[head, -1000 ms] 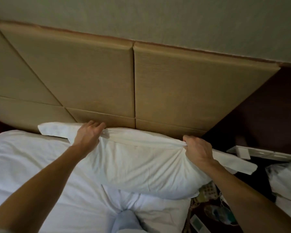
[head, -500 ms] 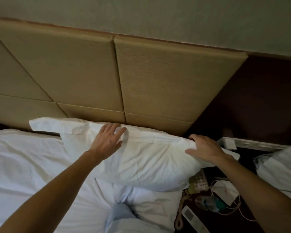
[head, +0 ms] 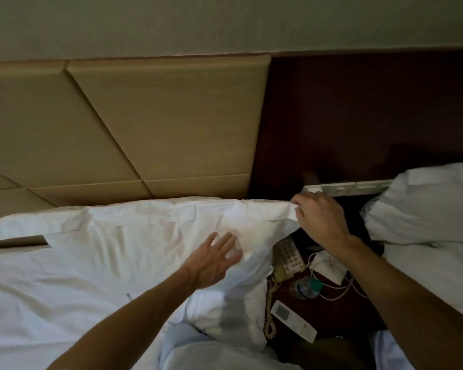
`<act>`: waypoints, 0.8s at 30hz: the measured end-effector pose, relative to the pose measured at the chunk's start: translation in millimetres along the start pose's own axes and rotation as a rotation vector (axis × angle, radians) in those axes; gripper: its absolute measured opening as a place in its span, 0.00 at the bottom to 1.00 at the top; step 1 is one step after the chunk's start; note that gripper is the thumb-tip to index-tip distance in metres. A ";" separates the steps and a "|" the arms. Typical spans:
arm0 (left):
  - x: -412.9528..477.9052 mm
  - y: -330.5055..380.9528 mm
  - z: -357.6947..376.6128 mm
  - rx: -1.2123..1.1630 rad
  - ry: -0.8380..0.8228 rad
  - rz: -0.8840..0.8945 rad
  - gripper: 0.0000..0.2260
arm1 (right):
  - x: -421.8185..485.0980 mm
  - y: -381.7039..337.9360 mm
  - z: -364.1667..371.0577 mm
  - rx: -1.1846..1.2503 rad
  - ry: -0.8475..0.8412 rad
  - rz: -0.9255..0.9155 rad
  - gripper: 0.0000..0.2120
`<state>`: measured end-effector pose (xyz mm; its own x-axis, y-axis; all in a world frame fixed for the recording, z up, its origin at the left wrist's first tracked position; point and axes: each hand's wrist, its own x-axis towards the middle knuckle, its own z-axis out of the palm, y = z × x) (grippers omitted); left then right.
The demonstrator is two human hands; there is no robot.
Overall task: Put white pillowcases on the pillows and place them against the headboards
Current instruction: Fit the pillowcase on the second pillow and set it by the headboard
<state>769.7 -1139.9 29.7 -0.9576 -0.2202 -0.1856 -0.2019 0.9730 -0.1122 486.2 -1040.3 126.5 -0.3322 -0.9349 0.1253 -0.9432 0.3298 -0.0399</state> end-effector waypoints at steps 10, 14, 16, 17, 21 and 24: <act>38.8 -21.0 -1.9 0.291 -0.213 -0.193 0.48 | -14.2 -4.2 18.1 0.886 -0.465 0.345 0.18; 37.0 -10.0 1.6 0.117 -0.207 -0.220 0.38 | 3.6 -27.0 22.8 0.621 -0.083 0.320 0.09; 31.1 -12.2 0.6 0.076 -0.192 -0.210 0.36 | 19.8 -30.2 21.9 0.507 0.046 0.269 0.12; 27.6 -14.4 -0.2 0.066 -0.185 -0.206 0.36 | 29.3 -30.7 22.5 0.478 0.036 0.239 0.14; 12.1 -20.5 -2.2 0.018 -0.173 -0.247 0.35 | 57.1 -34.6 20.4 0.529 -0.438 0.266 0.22; 1.5 -21.2 -0.5 -0.020 -0.184 -0.272 0.34 | 55.0 -41.9 26.7 0.407 -0.648 0.179 0.18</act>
<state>772.5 -1160.8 32.3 -0.8149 -0.4796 -0.3253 -0.4512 0.8774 -0.1632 507.4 -1109.1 108.7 -0.2971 -0.8038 -0.5155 -0.7608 0.5255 -0.3809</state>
